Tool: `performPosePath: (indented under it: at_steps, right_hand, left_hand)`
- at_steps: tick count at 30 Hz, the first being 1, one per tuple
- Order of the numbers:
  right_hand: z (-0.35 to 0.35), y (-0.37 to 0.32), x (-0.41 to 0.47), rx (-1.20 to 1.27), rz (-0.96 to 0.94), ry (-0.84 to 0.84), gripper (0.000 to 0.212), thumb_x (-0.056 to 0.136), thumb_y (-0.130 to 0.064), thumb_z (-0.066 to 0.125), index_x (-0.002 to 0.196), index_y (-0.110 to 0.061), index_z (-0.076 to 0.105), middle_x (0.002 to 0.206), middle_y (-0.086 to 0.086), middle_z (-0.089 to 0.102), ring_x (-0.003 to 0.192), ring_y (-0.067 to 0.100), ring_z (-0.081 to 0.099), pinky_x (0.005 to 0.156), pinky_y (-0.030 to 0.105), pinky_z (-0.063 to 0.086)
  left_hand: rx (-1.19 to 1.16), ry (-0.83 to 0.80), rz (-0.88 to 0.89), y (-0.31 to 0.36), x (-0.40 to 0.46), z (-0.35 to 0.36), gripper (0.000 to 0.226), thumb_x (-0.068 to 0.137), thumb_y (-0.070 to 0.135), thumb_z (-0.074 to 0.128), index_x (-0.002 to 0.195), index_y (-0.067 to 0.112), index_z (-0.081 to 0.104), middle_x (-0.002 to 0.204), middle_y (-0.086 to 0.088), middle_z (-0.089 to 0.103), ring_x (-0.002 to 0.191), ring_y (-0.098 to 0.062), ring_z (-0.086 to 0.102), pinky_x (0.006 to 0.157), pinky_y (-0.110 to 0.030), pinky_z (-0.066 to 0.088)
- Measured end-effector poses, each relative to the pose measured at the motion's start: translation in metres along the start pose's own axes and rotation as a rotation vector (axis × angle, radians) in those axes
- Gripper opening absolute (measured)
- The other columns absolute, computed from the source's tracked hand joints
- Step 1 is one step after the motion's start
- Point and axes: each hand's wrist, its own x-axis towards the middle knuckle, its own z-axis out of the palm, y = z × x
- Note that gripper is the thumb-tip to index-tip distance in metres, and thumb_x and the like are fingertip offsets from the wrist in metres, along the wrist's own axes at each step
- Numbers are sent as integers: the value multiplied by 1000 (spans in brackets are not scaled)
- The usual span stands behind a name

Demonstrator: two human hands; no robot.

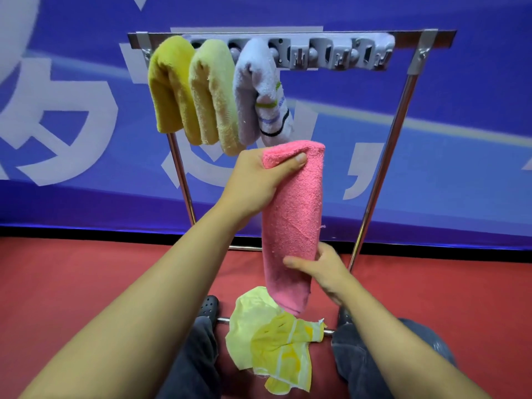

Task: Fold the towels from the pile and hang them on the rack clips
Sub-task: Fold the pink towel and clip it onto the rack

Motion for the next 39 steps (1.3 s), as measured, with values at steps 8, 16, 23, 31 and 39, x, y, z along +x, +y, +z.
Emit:
performPosePath:
  at_steps: [8, 16, 23, 31, 39]
  right_hand:
    - [11, -26, -10, -37, -57, -4, 33, 78, -31, 87, 104, -15, 75, 103, 3, 79, 99, 23, 75, 87, 36, 58]
    - [7, -58, -34, 28, -156, -176, 90, 75, -28, 83, 153, -37, 38, 146, -17, 57, 130, 10, 58, 104, 29, 50]
    - [11, -100, -42, 4, -242, -296, 87, 76, -17, 83, 147, -49, 45, 142, -14, 60, 124, 12, 60, 106, 31, 46]
    - [8, -119, -29, 283, -199, -304, 67, 81, -5, 68, 140, -37, 58, 97, 10, 68, 86, 21, 65, 80, 30, 58]
    - [0, -127, -10, 418, -130, -306, 60, 87, -10, 63, 142, -32, 57, 110, 12, 71, 91, 20, 70, 86, 33, 59]
  left_hand:
    - [-14, 69, -5, 0, 8, -12, 22, 93, 22, 74, 115, 18, 78, 101, 8, 79, 93, -2, 69, 86, -22, 55]
    - [-148, 278, -368, -48, 7, -46, 25, 88, 25, 79, 112, 20, 78, 109, -6, 78, 102, -17, 71, 85, -35, 57]
    - [-205, 245, -712, -81, -16, -49, 34, 90, 13, 76, 120, -2, 68, 107, -20, 73, 89, -30, 72, 68, -36, 61]
    - [105, -140, -680, -83, -30, -44, 34, 84, 23, 68, 114, 6, 73, 116, -15, 75, 98, -23, 72, 100, -53, 55]
    - [-576, -405, -565, -40, -44, -19, 81, 96, 71, 33, 142, 9, 57, 140, -18, 62, 128, -32, 60, 107, -44, 47]
